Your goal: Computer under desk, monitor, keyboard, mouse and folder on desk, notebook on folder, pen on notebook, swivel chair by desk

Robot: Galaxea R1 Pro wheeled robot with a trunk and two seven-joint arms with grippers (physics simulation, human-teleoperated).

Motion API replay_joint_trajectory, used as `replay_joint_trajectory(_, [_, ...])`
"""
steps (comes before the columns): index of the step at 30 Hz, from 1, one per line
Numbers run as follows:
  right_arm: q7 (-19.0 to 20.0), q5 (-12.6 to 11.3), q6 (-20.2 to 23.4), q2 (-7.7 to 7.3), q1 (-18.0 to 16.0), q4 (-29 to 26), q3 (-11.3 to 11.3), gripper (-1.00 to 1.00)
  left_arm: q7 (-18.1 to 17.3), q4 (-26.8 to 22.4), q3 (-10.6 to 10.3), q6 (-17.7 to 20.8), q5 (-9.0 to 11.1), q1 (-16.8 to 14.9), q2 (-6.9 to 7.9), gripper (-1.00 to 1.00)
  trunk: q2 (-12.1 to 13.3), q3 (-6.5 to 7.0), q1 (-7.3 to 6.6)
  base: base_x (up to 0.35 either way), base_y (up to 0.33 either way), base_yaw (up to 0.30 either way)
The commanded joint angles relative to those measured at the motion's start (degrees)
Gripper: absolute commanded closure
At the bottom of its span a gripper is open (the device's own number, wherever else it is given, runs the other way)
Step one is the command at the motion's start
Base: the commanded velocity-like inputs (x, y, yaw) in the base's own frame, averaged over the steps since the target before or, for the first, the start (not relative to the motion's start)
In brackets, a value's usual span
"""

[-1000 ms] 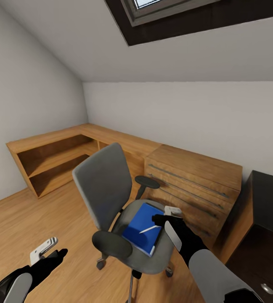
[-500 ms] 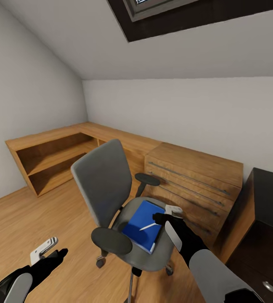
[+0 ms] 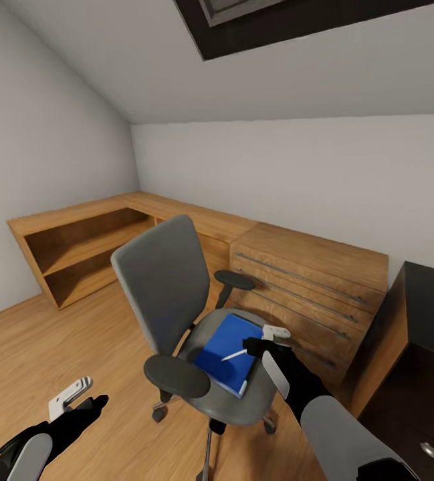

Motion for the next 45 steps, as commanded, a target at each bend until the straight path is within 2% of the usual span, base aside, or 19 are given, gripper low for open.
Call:
replay_joint_trajectory(1, [-0.5, -0.6, 0.2, -0.04, 0.0, -0.1, 0.3, -1.00, 0.5, -0.1, 0.0, 0.1, 0.6, 0.0, 0.01, -1.00, -0.4, -0.24, 0.22, 0.000, 0.000, 0.000])
replay_joint_trajectory(4, [-2.0, -0.6, 0.1, -0.02, 0.0, -1.6, 0.3, -1.00, 0.6, -0.1, 0.0, 0.1, 0.6, 0.0, 0.01, -1.00, -1.6, -0.65, 0.88, 0.000, 0.000, 0.061])
replay_joint_trajectory(8, [-3.9, -0.6, 0.1, 0.00, 0.0, -2.3, 0.3, -1.00, 0.5, -0.1, 0.0, 0.1, 0.6, 0.0, 0.01, -1.00, -1.6, -0.35, 0.88, 0.000, 0.000, 0.086])
replay_joint_trajectory(23, [-4.5, -0.6, 0.1, 0.07, 0.0, -2.3, 0.4, -1.00, 0.2, 0.0, 0.0, 0.0, 0.7, 0.0, -0.06, -1.00, -1.6, 0.92, 0.88, 0.011, 0.000, 0.078])
replay_joint_trajectory(31, [-4.3, -0.6, 0.2, -0.01, 0.0, -2.0, 0.3, -1.00, 0.3, 0.0, -0.1, -0.1, -1.5, 0.0, -0.07, -1.00, -1.6, 1.30, 0.88, 0.201, 0.000, 0.047])
replay_joint_trajectory(36, [-4.2, -0.6, 0.1, -0.06, 0.0, -1.3, 0.3, -1.00, 0.2, -0.2, -0.1, -0.2, -1.8, 0.0, -0.07, -1.00, -1.6, 1.30, 0.88, 0.011, 0.000, 0.001])
replay_joint_trajectory(45, [-4.2, -0.7, 0.1, -0.44, 0.0, -1.1, 0.3, -1.00, 0.4, -0.4, 0.0, -0.2, -1.8, 0.0, -0.07, -1.00, -5.3, -0.31, 2.86, 0.000, 0.000, 0.000])
